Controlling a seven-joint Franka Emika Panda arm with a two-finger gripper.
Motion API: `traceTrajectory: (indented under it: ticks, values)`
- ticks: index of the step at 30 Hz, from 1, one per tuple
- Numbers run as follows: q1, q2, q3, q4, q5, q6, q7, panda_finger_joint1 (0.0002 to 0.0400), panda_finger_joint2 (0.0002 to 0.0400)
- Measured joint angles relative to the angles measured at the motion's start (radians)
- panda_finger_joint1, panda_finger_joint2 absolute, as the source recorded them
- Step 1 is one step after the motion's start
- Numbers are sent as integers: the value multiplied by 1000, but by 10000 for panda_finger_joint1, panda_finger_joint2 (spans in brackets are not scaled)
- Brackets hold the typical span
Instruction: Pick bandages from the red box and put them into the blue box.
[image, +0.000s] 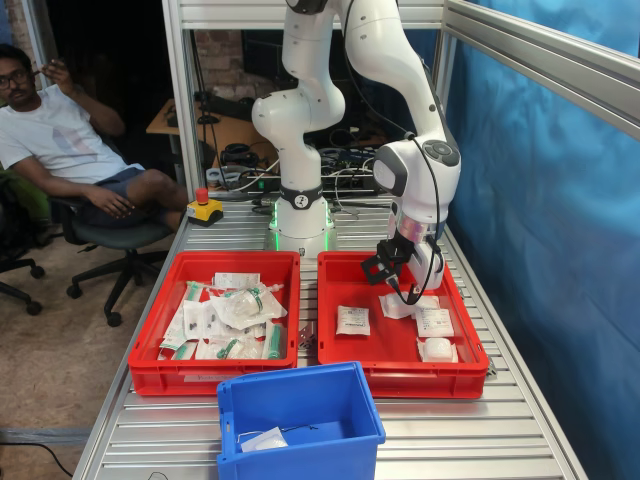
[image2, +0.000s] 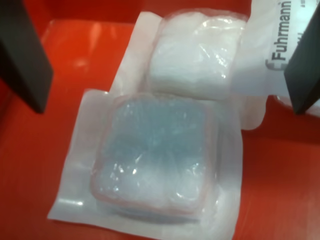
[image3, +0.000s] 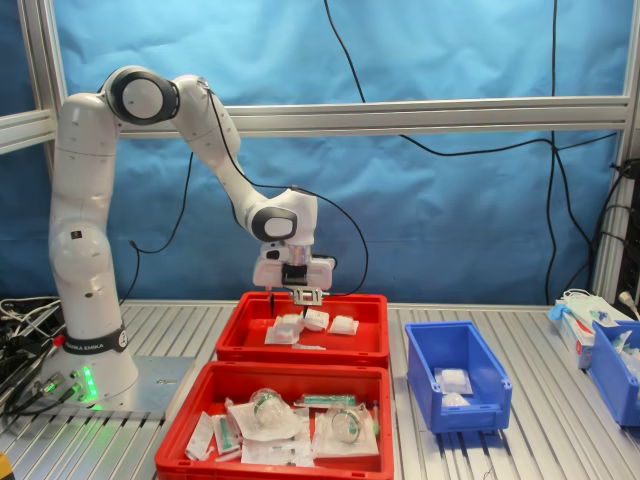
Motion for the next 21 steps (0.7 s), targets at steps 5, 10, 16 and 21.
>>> traceTrajectory:
  ticks: [5, 10, 16, 21]
  values:
    - [0, 14, 0, 0, 0, 9, 4, 400, 400]
    - [0, 30, 0, 0, 0, 19, 6, 400, 400]
    - [0, 53, 0, 0, 0, 50, 7, 400, 400]
    - [1, 72, 0, 0, 0, 71, 7, 400, 400]
